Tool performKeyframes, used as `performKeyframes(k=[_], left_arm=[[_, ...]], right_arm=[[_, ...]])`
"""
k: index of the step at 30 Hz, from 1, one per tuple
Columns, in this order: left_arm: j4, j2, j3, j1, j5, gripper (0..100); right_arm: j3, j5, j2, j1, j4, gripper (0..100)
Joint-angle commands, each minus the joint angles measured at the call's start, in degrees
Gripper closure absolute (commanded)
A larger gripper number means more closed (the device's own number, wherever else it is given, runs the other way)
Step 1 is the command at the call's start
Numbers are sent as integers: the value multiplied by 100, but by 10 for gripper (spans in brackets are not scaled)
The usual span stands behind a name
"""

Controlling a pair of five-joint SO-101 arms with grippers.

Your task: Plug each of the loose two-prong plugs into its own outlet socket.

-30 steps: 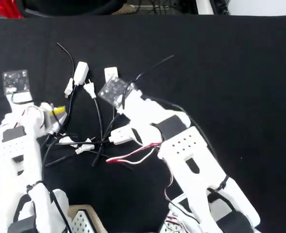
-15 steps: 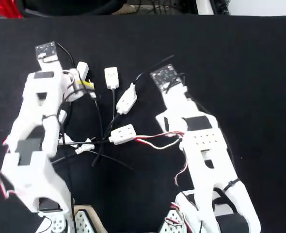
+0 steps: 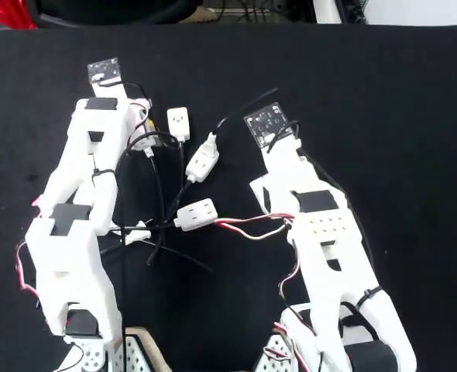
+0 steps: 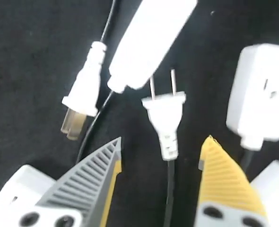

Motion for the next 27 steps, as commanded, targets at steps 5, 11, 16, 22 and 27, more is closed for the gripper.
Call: performKeyframes(k=[5, 11, 16, 22, 27], left_arm=[[-571, 422, -330, 57, 492, 747], [-633, 431, -330, 101, 492, 851], [-589, 431, -321, 119, 466, 970], [62, 246, -620, 75, 18, 970], [1125, -448, -910, 101, -615, 970]], right_arm=[[-13, 9, -40, 97, -167, 920], [-13, 18, -40, 97, -167, 920], [-4, 18, -31, 97, -176, 920], [163, 18, -31, 105, -484, 920], [154, 18, -31, 123, -484, 920]])
